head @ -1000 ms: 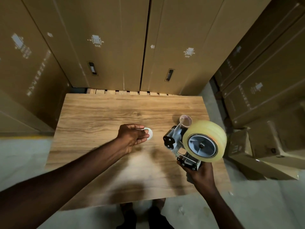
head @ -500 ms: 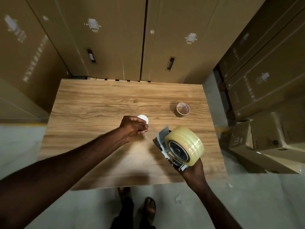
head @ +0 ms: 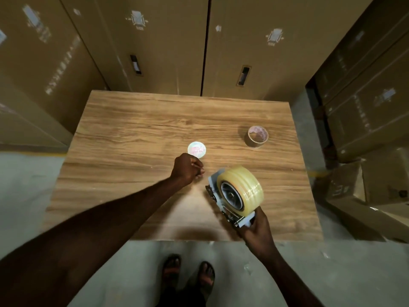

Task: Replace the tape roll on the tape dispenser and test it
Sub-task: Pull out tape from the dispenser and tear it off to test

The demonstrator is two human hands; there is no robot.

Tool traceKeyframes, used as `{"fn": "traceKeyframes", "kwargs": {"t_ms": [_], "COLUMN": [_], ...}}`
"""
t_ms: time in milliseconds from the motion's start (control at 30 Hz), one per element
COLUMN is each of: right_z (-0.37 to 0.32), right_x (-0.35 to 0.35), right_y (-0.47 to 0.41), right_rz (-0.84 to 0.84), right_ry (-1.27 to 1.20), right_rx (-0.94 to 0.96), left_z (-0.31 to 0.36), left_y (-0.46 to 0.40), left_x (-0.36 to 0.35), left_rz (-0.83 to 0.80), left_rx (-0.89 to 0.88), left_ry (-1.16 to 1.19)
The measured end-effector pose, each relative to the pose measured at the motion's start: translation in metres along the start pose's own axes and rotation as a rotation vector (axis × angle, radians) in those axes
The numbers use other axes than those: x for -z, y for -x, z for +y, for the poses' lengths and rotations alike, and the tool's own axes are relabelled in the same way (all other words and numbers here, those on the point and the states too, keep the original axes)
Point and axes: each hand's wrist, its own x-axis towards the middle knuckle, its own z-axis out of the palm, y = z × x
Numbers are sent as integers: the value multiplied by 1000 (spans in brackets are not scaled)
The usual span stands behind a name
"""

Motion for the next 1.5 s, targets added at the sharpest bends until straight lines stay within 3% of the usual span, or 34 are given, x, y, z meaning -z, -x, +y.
{"fn": "traceKeyframes", "kwargs": {"t_ms": [100, 400, 567, 833, 1133, 1500], "right_z": [17, 51, 54, 61, 54, 50], "right_x": [-8, -25, -24, -21, -23, -20], "right_y": [-4, 5, 9, 12, 9, 6], "right_rz": [3, 63, 65, 44, 22, -18], "right_ry": [37, 28, 44, 93, 138, 157], "right_rx": [-2, -62, -91, -96, -62, -36], "left_z": [-19, -53, -60, -66, -33, -32], "left_y": [-10, -13, -11, -13, -25, -17], "left_x": [-7, -29, -32, -27, -32, -35], "left_rz": [-37, -73, -50, 29, -31, 29], "left_rx": [-20, -504, -581, -506, 44, 36], "left_ry": [-32, -454, -549, -586, -571, -563]}}
